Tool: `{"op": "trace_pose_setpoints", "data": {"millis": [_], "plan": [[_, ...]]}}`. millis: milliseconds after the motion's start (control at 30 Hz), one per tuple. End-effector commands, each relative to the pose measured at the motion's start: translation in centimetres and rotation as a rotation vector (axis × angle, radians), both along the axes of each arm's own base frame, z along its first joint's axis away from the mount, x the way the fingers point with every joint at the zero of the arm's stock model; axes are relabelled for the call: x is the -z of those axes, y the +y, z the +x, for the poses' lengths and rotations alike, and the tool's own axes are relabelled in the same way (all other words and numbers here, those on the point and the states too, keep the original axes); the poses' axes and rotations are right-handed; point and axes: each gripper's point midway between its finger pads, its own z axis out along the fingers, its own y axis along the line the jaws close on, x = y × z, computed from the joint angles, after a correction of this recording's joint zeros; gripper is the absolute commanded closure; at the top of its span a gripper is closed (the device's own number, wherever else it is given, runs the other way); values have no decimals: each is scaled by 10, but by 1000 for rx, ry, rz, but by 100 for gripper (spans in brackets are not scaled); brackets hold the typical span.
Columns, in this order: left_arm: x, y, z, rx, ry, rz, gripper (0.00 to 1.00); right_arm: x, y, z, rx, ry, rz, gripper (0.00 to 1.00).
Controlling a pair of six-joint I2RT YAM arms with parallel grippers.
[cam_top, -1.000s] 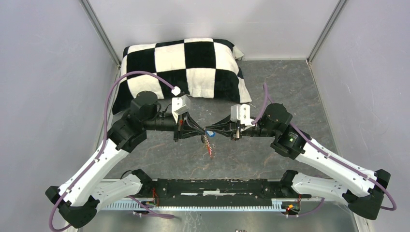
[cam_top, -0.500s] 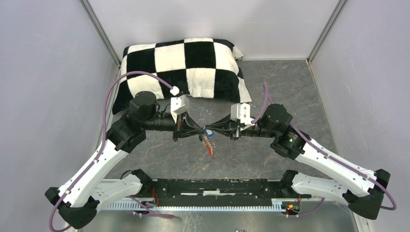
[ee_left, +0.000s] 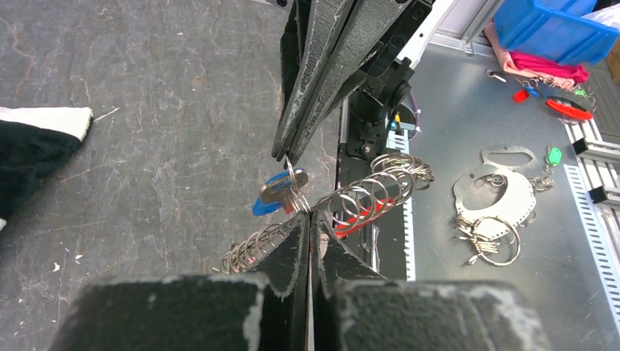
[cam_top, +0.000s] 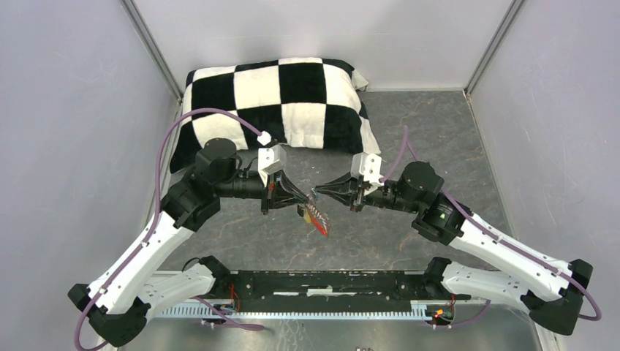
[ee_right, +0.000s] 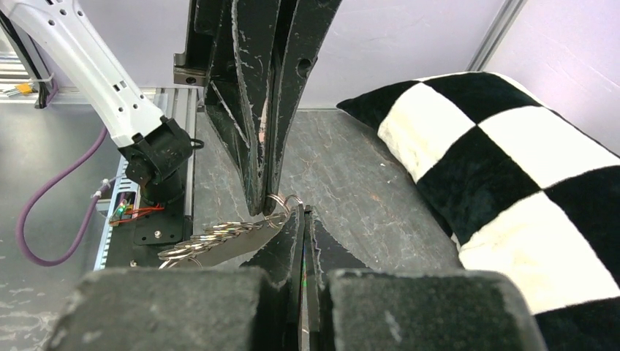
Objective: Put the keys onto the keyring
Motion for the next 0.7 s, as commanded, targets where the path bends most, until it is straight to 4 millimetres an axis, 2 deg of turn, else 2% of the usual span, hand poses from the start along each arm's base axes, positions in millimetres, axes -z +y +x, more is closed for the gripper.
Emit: {"op": "trace_pose_setpoints", "data": {"millis": [0, 400, 600, 667], "plan": [[-12, 3, -12, 69, -78, -32, 98, -1, -13, 15, 104, 12, 8, 100], [-22, 5, -20, 134, -196, -57, 98, 20, -16, 19, 139, 104, -24, 100], [-29, 5, -18, 141, -261, -72, 98, 24, -20, 19, 159, 154, -22, 100], [-32, 4, -17, 138, -278, -83, 98, 23, -21, 18, 160, 161, -15, 96]]}}
